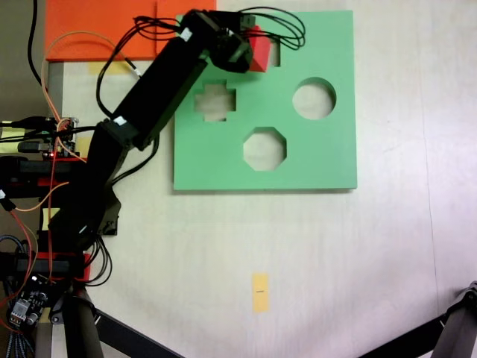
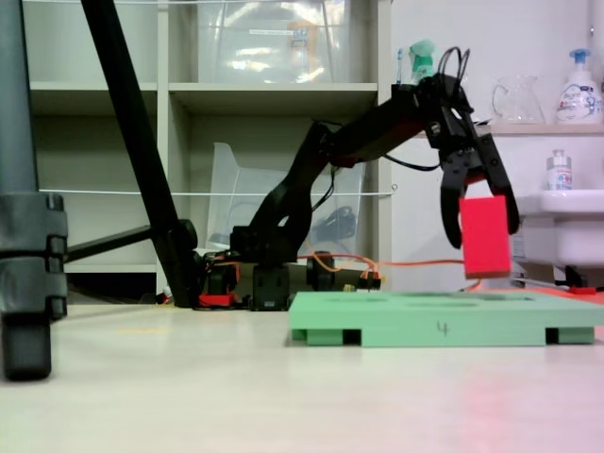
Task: Put the square block into the corresponding hole
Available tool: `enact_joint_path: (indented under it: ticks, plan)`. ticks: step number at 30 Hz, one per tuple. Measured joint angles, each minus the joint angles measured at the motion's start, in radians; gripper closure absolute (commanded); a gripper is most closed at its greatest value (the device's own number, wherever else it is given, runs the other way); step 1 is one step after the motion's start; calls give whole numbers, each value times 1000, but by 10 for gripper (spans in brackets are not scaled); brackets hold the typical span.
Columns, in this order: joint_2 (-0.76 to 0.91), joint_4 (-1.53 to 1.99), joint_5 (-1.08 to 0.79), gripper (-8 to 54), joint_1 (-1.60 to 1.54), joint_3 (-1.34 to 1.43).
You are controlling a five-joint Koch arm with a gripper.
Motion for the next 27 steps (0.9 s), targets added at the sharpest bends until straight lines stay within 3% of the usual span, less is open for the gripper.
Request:
enact_joint_path:
  ticks: [27]
  plan:
    - [-129, -89, -163, 283, -5, -44]
